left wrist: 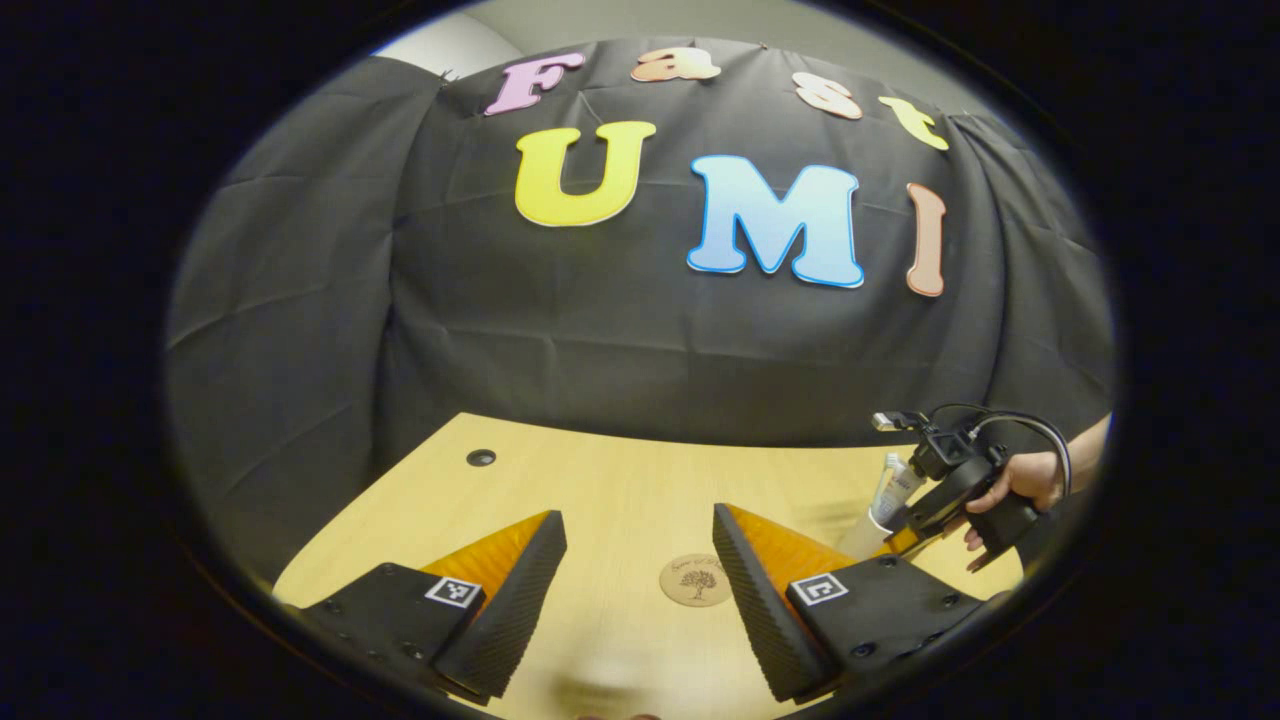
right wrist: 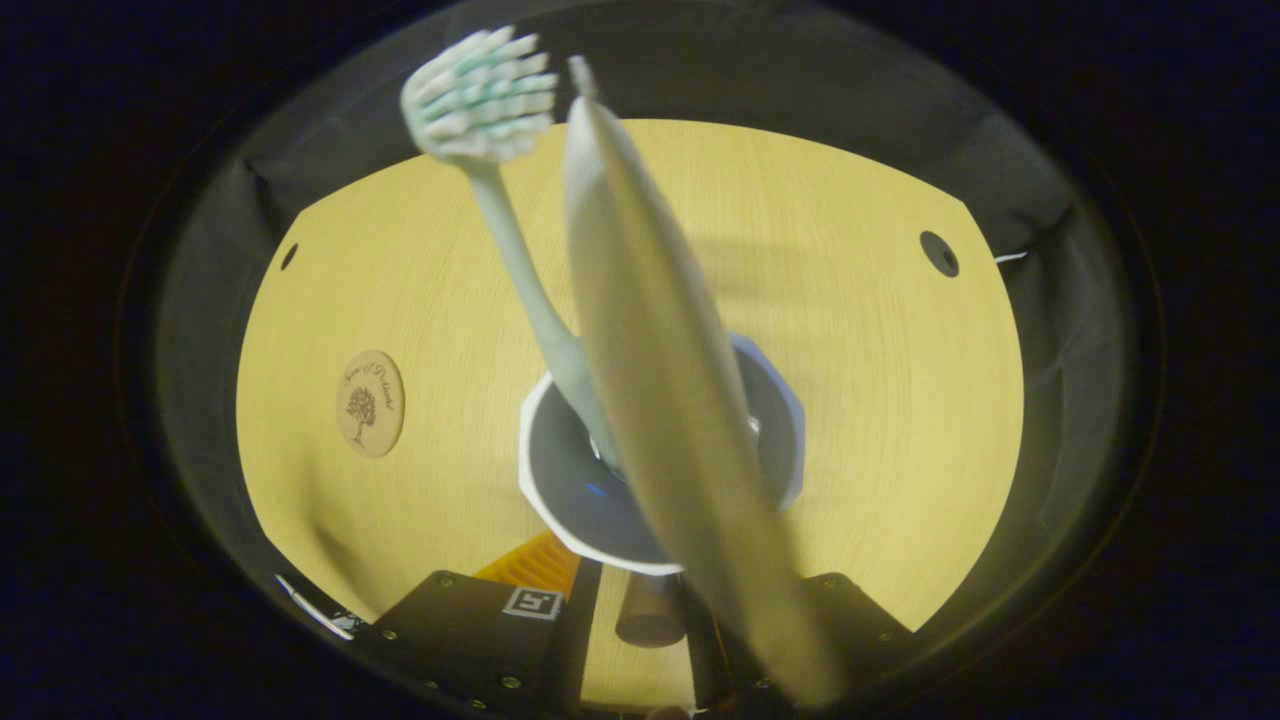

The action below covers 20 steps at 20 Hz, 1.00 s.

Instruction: Put the toothbrush and toothpaste on the desktop into the cup, then pick up the cup and place it on the coaster on the desktop.

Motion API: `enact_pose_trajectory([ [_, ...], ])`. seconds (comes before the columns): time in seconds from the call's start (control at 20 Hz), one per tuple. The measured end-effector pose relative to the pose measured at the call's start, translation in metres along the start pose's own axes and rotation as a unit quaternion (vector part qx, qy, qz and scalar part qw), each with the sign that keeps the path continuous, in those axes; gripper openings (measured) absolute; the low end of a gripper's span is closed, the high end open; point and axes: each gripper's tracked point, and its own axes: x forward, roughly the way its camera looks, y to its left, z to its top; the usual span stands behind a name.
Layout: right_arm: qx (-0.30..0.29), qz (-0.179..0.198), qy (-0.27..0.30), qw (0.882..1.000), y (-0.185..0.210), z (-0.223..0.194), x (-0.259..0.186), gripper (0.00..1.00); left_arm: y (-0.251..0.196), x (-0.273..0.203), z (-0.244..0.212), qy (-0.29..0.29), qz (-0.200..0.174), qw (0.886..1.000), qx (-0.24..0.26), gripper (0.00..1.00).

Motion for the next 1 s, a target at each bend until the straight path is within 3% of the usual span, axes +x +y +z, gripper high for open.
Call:
enact_pose_trajectory([
  [0.1, -0.003, -0.004, -0.004, 1.000, 0.0001, 0.0000, -0.0008, 0.42, 0.0007, -0.0001, -0.0005, -0.001, 0.001, 1.000, 0.001, 0.96],
  [0.15, 0.003, -0.007, -0.003, 1.000, -0.0005, 0.0025, -0.0039, 0.28, 0.0015, -0.0006, -0.0007, 0.000, 0.002, 1.000, 0.001, 0.93],
  [0.55, -0.003, -0.008, -0.008, 1.000, -0.0025, -0.0004, 0.0003, 0.20, 0.0036, -0.0001, -0.0025, -0.002, 0.006, 1.000, -0.004, 0.96],
  [1.0, -0.001, -0.005, -0.017, 1.000, -0.0020, 0.0040, -0.0047, 0.20, 0.0027, -0.0002, -0.0057, -0.001, 0.005, 1.000, -0.004, 0.96],
])
